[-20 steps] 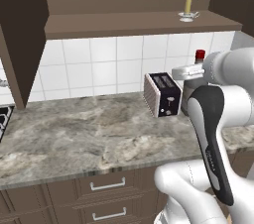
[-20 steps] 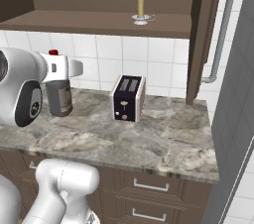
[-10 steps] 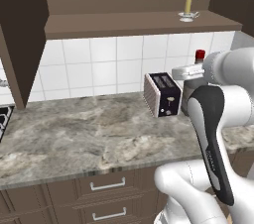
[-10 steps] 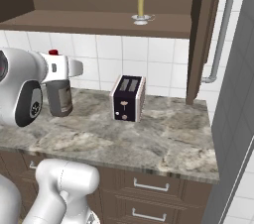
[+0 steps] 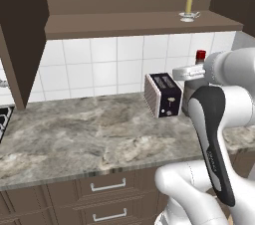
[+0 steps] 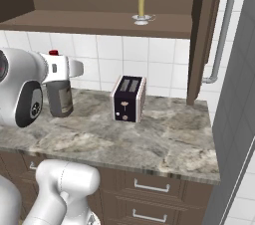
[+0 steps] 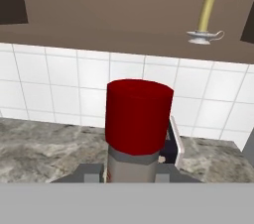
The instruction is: Get the candle and the liquor from the cabinet and move them to the dining counter.
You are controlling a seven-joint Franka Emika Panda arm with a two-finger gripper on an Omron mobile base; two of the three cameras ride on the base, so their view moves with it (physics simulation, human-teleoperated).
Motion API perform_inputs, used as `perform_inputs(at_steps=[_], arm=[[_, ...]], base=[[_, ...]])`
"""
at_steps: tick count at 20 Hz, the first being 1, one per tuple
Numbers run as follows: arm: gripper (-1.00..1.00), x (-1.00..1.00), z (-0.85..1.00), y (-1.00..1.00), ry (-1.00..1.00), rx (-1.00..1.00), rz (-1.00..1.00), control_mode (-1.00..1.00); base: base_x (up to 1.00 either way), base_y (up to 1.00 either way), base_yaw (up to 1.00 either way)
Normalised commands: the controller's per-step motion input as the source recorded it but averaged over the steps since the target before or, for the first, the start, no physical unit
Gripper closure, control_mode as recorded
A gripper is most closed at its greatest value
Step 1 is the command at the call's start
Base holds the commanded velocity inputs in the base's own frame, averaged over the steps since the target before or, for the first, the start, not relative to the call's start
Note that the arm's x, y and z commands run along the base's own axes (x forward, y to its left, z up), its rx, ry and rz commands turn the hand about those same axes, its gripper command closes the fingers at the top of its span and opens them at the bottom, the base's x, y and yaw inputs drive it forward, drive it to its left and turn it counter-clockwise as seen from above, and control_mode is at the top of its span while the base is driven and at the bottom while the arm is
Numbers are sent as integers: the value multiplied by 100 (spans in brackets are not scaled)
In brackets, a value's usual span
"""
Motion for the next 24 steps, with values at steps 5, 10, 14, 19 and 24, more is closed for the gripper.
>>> perform_inputs(at_steps=[5, 10, 14, 19, 24], arm=[[100, 0, 0, 0, 0, 0, 0, -100], [100, 0, 0, 0, 0, 0, 0, -100], [100, 0, 0, 0, 0, 0, 0, -100], [100, 0, 0, 0, 0, 0, 0, 100], [100, 0, 0, 0, 0, 0, 0, 100]], base=[[0, 0, 0], [0, 0, 0], [0, 0, 0], [-10, 0, 0], [-86, 0, 0]])
